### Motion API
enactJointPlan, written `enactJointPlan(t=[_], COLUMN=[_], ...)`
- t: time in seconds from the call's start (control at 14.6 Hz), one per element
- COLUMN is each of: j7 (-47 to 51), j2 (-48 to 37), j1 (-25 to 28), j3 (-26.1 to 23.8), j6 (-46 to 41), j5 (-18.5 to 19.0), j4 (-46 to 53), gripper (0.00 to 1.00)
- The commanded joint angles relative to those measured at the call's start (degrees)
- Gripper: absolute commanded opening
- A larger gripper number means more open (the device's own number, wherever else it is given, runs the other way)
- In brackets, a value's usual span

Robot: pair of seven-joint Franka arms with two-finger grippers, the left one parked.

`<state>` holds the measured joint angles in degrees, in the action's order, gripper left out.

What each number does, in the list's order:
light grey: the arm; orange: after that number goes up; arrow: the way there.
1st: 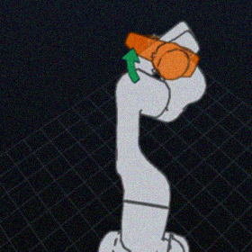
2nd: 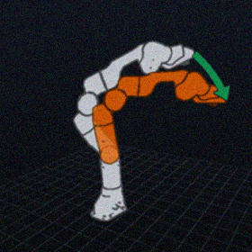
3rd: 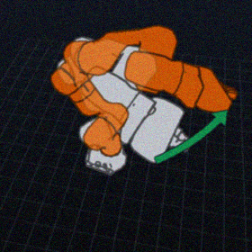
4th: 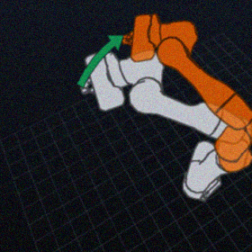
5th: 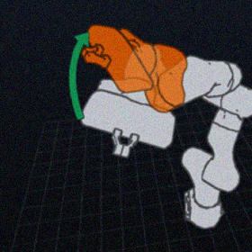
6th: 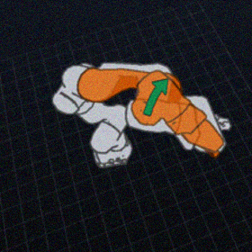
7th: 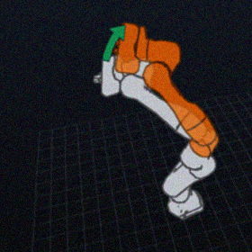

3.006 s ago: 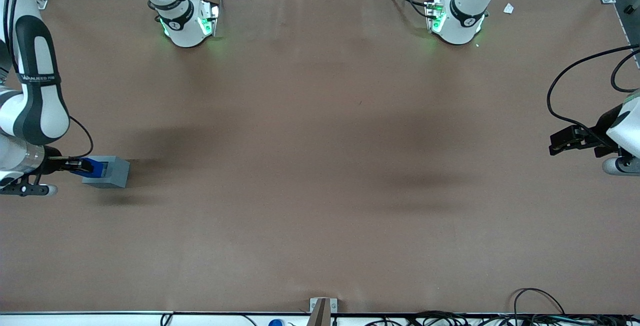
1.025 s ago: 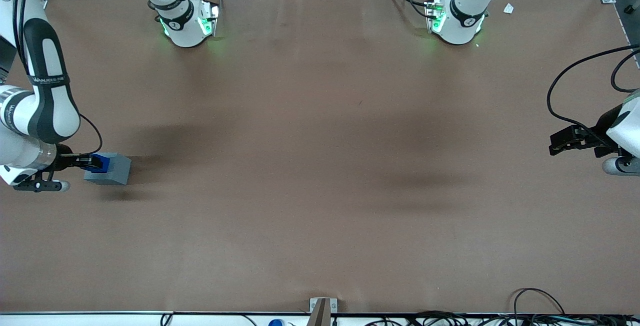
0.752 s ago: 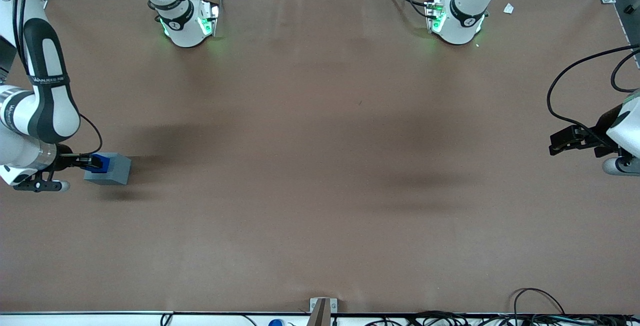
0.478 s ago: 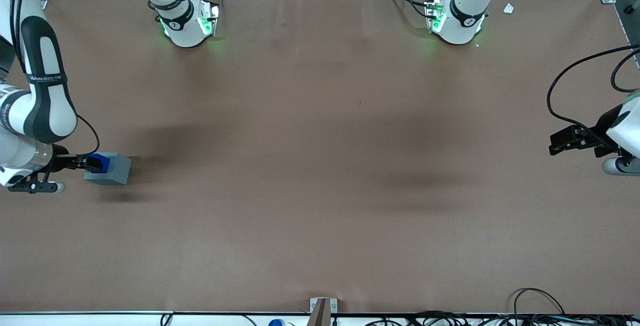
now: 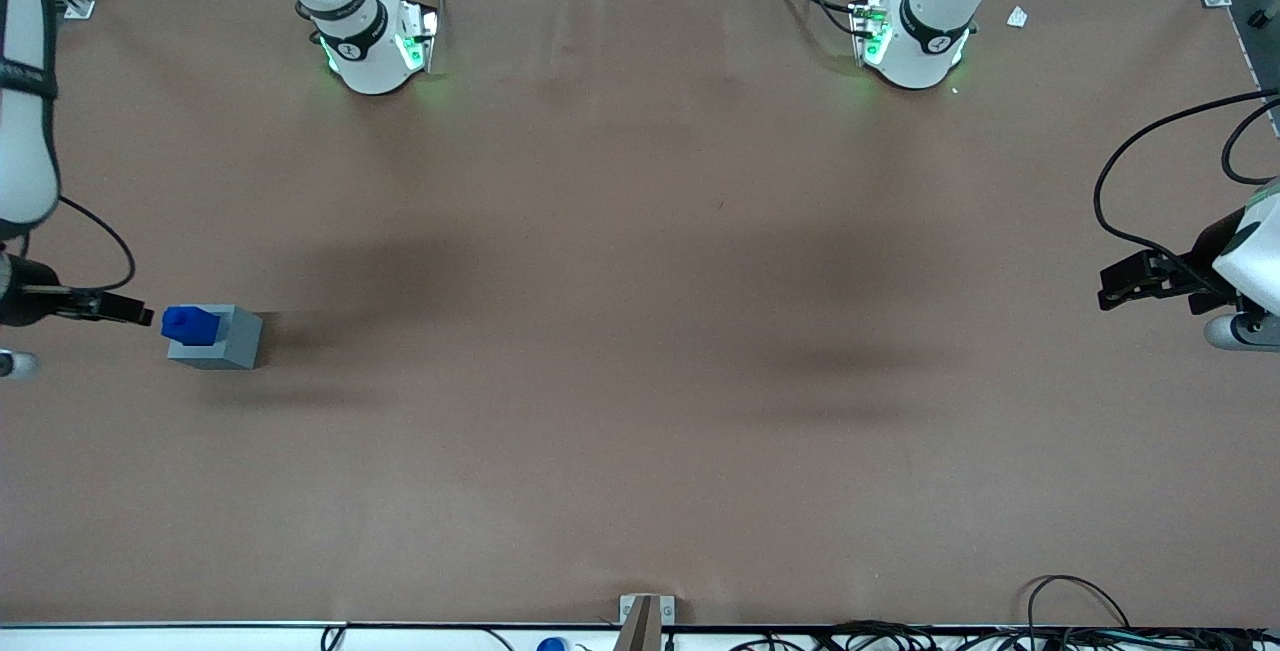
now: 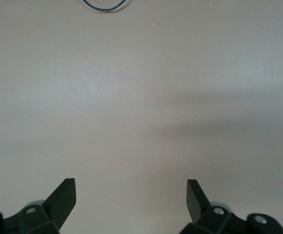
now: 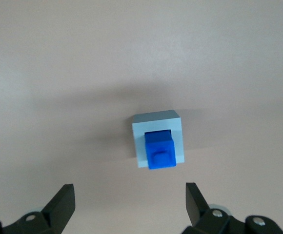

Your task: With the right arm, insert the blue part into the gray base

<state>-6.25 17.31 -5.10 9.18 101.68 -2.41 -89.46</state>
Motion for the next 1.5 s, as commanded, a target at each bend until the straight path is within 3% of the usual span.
enactJointPlan(t=[0.0,0.2,0.41,0.75,1.43], j7=[5.2,14.4,14.9,14.9,13.5], j2=[-3.1,-7.8,-14.5,-26.1,-26.3], j1=[2.6,6.2,8.6,13.2,14.8], j3=[-0.1,-0.3,-0.5,-0.5,-1.0], j6=[-3.4,-6.6,-10.9,-10.6,-13.0], j5=[0.4,0.2,0.3,1.3,2.1], j4=[1.1,0.6,-1.7,-10.4,-9.2], gripper=[1.00,1.00,1.00,1.00,1.00])
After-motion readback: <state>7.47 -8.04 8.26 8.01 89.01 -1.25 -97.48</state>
